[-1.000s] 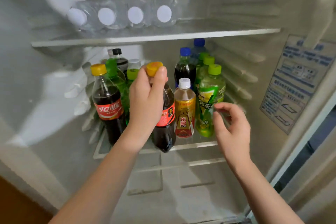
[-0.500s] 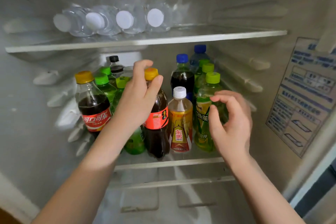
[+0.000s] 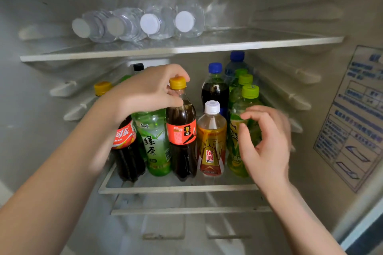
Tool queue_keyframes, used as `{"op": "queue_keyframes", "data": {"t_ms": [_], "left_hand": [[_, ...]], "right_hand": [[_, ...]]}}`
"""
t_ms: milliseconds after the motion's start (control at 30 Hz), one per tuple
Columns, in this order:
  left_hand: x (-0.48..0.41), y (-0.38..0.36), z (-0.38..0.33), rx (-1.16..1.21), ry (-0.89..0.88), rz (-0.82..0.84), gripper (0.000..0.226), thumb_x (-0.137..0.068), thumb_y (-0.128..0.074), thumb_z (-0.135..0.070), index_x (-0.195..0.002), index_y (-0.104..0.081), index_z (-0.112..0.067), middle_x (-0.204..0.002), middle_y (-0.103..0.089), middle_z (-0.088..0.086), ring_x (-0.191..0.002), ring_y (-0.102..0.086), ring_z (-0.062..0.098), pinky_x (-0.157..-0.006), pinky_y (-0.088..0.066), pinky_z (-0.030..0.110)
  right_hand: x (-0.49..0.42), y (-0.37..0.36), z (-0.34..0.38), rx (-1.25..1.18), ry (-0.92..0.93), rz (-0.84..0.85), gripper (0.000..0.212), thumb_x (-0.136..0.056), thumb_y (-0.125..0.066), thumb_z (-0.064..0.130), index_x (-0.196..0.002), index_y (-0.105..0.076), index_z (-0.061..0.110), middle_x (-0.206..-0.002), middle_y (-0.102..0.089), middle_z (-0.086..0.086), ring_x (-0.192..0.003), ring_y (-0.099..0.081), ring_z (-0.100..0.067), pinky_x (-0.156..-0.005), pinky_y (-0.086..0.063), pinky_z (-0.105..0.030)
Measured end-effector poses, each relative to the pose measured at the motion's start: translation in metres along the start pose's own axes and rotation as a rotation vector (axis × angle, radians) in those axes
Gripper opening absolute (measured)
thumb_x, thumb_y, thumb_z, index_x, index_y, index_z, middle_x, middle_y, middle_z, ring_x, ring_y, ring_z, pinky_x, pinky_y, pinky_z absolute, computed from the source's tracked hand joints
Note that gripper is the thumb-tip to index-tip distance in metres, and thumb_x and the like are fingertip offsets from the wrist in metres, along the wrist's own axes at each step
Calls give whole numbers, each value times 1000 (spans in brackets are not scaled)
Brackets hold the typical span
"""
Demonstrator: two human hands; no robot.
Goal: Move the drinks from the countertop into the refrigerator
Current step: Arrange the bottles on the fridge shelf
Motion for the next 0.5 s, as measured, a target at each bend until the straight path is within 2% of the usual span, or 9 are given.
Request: {"op": "queue_keyframes", "data": {"t_ms": [67,133,200,267,333,400,433,467,500], "left_hand": [[-10,1,-1,5,-29,39,42,-76,-74,-6,-107,-54,-27,-101,-66,1,-93,-66,23,-91,-51,47],[-19,1,-2,-4,-44,76,43,-76,-73,-1,-100,-54,-31,-98,-67,5,-93,-66,28,-90,-51,51],[-25,1,-2,-19,-54,109,47,-74,-69,6,-92,-55,-35,-94,-67,5,-92,-66,29,-86,-54,46],[-33,3,0,-69,-79,89,52,-72,-62,14,-85,-56,-36,-87,-67,-2,-81,-64,26,-65,-55,32],[-39,6,1,-126,-86,56,56,-69,-52,18,-79,-56,-37,-81,-64,-8,-70,-59,19,-44,-44,19],[-42,6,2,-169,-83,68,53,-70,-53,14,-78,-56,-38,-83,-64,-4,-68,-59,19,-44,-47,28],[-42,6,1,-179,-89,87,48,-71,-58,10,-80,-57,-37,-85,-64,-3,-68,-59,17,-50,-49,32],[-40,6,0,-180,-101,98,43,-71,-64,5,-82,-57,-36,-83,-64,-6,-65,-59,9,-55,-50,29],[-39,7,-1,-176,-117,95,39,-70,-69,-1,-84,-59,-36,-79,-63,-11,-61,-57,0,-54,-48,19]], "right_hand": [[2,2,0,-2,23,5,12,-80,-61,7,-90,-66,6,-101,-64,-5,-102,-56,-22,-93,-36,-21],[2,4,-1,-5,35,4,11,-80,-61,6,-90,-66,6,-100,-64,-4,-101,-57,-20,-93,-37,-21],[0,5,-1,-1,34,1,10,-81,-60,5,-89,-66,6,-98,-65,-3,-99,-57,-18,-92,-36,-17],[-1,6,0,9,33,-6,10,-81,-60,4,-88,-66,6,-96,-65,-2,-97,-56,-16,-90,-35,-14],[-2,6,1,16,31,-3,9,-81,-61,3,-88,-67,6,-95,-65,-2,-96,-56,-16,-90,-35,-13],[-3,6,1,17,29,0,9,-81,-62,1,-87,-67,6,-94,-65,-1,-95,-57,-16,-89,-36,-14],[-3,6,0,17,28,-1,9,-81,-62,1,-87,-67,6,-92,-65,-1,-94,-57,-16,-88,-36,-15],[-4,6,0,18,28,-4,9,-81,-61,1,-87,-67,6,-91,-65,-1,-93,-57,-15,-88,-36,-15],[-5,6,1,20,30,-8,9,-81,-61,1,-86,-67,6,-90,-65,-1,-92,-56,-15,-87,-36,-15]]}}
Point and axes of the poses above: each hand's wrist, its own x-axis away from the middle knuckle, its own y-axis out of the back of the hand, z = x × y, the point moved 3 cm from there along -x, towards the middle knuckle
